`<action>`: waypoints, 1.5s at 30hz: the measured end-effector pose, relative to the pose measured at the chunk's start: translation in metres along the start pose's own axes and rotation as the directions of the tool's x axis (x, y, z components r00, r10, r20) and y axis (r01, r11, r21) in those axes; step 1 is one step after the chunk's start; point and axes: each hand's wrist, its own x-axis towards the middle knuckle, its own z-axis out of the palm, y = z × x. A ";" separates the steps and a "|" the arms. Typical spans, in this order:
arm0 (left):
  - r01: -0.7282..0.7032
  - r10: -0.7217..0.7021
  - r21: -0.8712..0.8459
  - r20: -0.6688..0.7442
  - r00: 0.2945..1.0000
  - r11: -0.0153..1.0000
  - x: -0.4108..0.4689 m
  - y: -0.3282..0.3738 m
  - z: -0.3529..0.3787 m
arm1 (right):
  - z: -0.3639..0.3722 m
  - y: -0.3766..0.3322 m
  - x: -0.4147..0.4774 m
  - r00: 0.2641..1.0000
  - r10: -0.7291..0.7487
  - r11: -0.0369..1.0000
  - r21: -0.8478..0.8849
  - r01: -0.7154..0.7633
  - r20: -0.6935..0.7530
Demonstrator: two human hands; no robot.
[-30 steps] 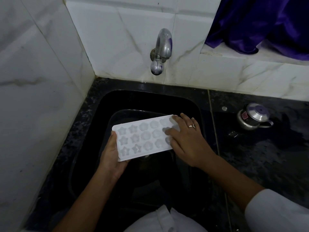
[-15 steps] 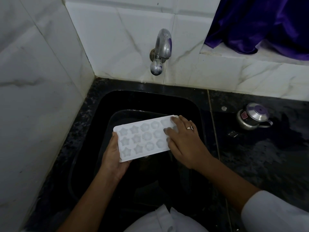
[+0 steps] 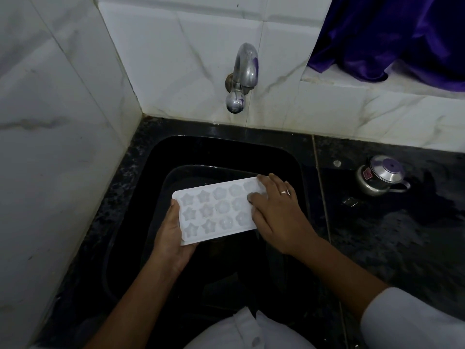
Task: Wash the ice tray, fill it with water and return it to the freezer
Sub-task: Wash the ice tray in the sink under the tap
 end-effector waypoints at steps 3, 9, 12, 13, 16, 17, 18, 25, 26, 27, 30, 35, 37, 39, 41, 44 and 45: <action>0.001 -0.001 -0.019 0.008 1.000 1.000 0.001 0.003 0.000 | 0.001 0.000 -0.002 1.000 -0.004 1.000 0.004 0.004 -0.001; 0.003 -0.003 -0.004 -0.002 1.000 1.000 -0.001 0.001 0.000 | -0.004 0.009 -0.001 1.000 0.018 1.000 0.017 -0.018 -0.012; -0.004 0.004 -0.032 -0.001 1.000 0.999 -0.002 0.001 0.001 | 0.000 0.005 -0.003 1.000 0.011 1.000 0.001 -0.011 -0.018; -0.003 0.003 -0.041 0.001 1.000 0.999 -0.002 0.002 0.001 | 0.002 0.004 -0.006 1.000 -0.009 1.000 -0.011 0.009 -0.008; 0.006 -0.006 -0.043 -0.005 1.000 0.999 -0.003 0.002 -0.001 | 0.004 0.002 -0.007 0.999 -0.039 0.999 -0.025 0.039 0.014; 0.009 -0.009 -0.036 -0.007 1.000 0.999 -0.004 0.001 0.001 | 0.003 0.002 -0.003 1.000 -0.030 0.999 -0.017 0.030 0.010; 0.014 -0.014 -0.034 -0.008 1.000 0.999 -0.003 -0.001 0.001 | 0.002 0.001 0.000 1.000 -0.017 1.000 -0.006 0.017 0.005; 0.008 -0.007 -0.067 0.006 1.000 0.998 -0.004 0.006 0.000 | 0.001 0.007 -0.003 0.999 -0.043 0.999 -0.014 0.043 0.001; 0.004 -0.003 -0.064 0.007 1.000 0.998 -0.006 0.005 0.001 | -0.001 0.008 -0.001 1.000 -0.022 1.000 -0.001 0.022 -0.006; 0.000 0.000 -0.060 0.002 1.000 0.998 -0.007 0.004 0.002 | -0.003 0.008 0.002 1.000 0.002 1.000 0.011 -0.002 -0.012; -0.001 0.000 -0.053 -0.021 1.000 0.999 -0.004 0.003 0.002 | 0.002 0.002 0.001 1.000 0.011 1.000 0.005 -0.011 -0.020; 0.009 -0.010 -0.051 -0.022 1.000 0.999 -0.005 0.003 0.001 | 0.005 -0.001 0.000 1.000 -0.025 0.999 -0.030 0.025 0.000; 0.003 -0.004 -0.050 -0.013 1.000 0.999 -0.007 0.003 0.005 | 0.002 -0.003 0.005 1.000 -0.007 1.000 -0.028 0.007 -0.003; 0.002 -0.002 -0.069 0.005 1.000 0.998 -0.007 0.007 0.006 | 0.003 -0.003 0.003 1.000 -0.021 0.999 -0.030 0.021 0.000; 0.006 -0.005 -0.075 0.018 1.000 0.997 -0.008 0.011 0.004 | 0.003 0.001 -0.002 0.999 -0.053 0.997 -0.047 0.053 0.008; 0.006 -0.005 -0.057 0.016 1.000 0.998 -0.008 0.009 0.002 | -0.003 0.005 0.002 1.000 -0.029 0.999 -0.041 0.029 -0.003; 0.001 0.000 -0.045 0.017 1.000 0.999 -0.008 0.007 0.002 | -0.005 0.005 0.004 1.000 -0.009 0.999 -0.031 0.008 -0.013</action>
